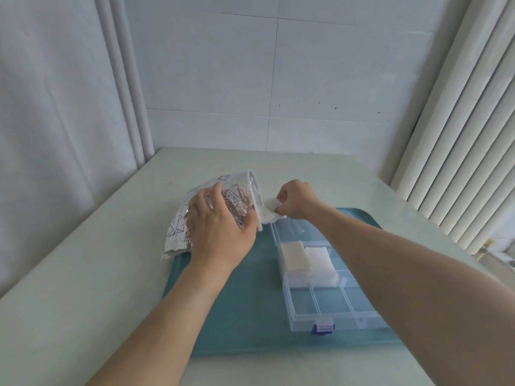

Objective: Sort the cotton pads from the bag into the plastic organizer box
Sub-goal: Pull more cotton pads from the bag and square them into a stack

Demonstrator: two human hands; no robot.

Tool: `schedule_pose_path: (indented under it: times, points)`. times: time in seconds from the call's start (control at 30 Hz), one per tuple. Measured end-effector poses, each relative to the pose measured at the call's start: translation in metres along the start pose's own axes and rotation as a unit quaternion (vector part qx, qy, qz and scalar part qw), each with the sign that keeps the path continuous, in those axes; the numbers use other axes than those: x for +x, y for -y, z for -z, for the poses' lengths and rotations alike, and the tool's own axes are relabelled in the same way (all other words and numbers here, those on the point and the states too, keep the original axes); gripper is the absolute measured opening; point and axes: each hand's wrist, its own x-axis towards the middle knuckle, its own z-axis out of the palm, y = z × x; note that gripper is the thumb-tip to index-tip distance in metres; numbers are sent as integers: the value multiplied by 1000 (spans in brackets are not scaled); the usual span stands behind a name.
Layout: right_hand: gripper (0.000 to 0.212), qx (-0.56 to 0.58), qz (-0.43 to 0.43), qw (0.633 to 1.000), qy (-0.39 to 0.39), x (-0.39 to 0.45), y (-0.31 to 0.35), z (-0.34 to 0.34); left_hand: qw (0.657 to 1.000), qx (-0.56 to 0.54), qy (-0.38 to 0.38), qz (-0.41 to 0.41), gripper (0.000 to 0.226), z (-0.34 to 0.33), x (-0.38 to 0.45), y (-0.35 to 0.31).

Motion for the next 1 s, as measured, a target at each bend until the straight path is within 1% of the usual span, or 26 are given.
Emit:
schedule_pose_path:
  times: [0.07, 0.13, 0.17, 0.2, 0.27, 0.33, 0.37, 0.43, 0.5, 0.6, 0.67, 0.73, 0.83, 0.9, 1.0]
  points:
    - [14, 13, -2, 1000, -22, -1, -2, 3, 1000, -13, 1, 2, 88, 0, 0, 0]
    - [11, 46, -31, 997, -51, -2, -1, 11, 1000, -21, 0, 8, 96, 1, 1, -1]
    - [10, 78, -50, 994, -64, -4, 1, 16, 1000, -23, -1, 12, 97, 1, 1, -1]
    - [15, 122, -63, 988, -65, -6, 3, 23, 1000, -26, -2, 14, 95, 1, 1, -2]
    - [22, 227, -55, 972, -18, -13, 9, 33, 999, -36, -2, 11, 88, 2, 1, -3]
    - [15, 287, -26, 956, 60, -21, 13, 35, 998, -54, 7, 17, 82, 4, 0, -3]
    - [12, 285, -11, 954, 90, -24, 16, 33, 997, -70, 11, 25, 78, 5, 0, -3]
    - [13, 223, 19, 968, 110, -26, 21, 25, 993, -105, 18, 51, 67, 7, 2, -2]
    - [19, 156, 54, 982, 89, -28, 28, 15, 989, -127, 22, 74, 54, 9, 6, 2]
    - [28, 60, 93, 990, 85, -31, 37, 8, 984, -148, 32, 98, 45, 12, 10, 5]
    - [31, 1, 101, 991, 90, -32, 42, 5, 981, -157, 37, 103, 40, 13, 11, 6]
    - [37, -34, 81, 992, 93, -32, 45, 3, 981, -161, 40, 104, 38, 12, 11, 7]
    - [49, -56, 38, 992, 103, -32, 47, 0, 980, -161, 39, 108, 42, 12, 12, 8]
    - [48, -51, 33, 992, 108, -32, 47, -1, 978, -166, 39, 116, 46, 12, 13, 8]
    - [46, -7, 37, 994, 107, -35, 46, 4, 978, -169, 35, 119, 46, 12, 13, 8]
